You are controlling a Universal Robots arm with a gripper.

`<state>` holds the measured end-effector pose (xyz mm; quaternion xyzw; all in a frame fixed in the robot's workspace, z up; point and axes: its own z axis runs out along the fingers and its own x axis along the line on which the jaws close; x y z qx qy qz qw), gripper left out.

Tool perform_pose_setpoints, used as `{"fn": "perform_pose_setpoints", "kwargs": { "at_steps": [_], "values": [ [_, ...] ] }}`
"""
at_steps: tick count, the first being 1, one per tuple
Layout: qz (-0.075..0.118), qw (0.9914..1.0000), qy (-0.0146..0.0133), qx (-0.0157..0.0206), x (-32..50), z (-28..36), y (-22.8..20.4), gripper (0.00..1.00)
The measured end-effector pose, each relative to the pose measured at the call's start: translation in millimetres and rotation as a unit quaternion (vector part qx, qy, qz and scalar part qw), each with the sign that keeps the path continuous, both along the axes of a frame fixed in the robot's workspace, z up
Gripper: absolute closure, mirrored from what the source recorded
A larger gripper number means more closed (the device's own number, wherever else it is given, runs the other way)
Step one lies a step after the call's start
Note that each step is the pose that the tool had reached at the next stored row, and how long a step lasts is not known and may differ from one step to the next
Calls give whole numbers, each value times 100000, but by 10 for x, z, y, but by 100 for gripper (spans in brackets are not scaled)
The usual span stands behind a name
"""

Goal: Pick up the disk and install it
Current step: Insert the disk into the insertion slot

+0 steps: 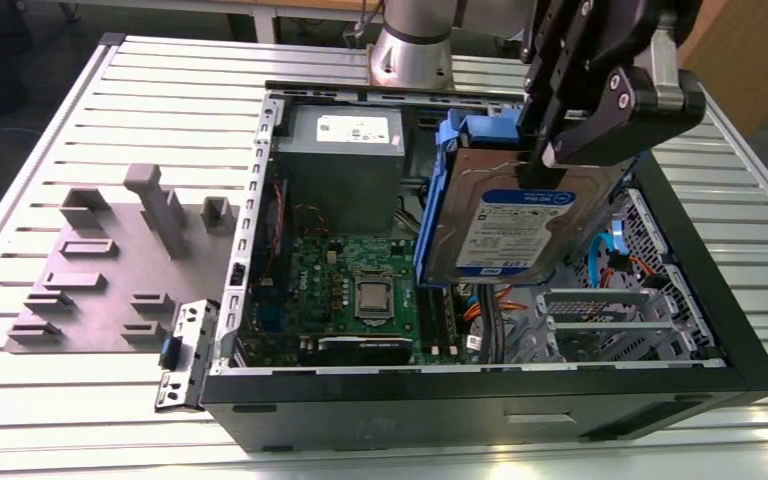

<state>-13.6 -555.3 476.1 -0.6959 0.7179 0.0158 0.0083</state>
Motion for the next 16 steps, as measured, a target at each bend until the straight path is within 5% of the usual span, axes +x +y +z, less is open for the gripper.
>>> {"fn": "perform_pose_setpoints", "kwargs": {
  "at_steps": [3,9,16],
  "values": [
    [2,100000,0,0,1,0,-30,65],
    [-9,100000,21,-3,22,-2,-174,65],
    [-16,100000,89,5,231,-20,-221,65]
  ]
}}
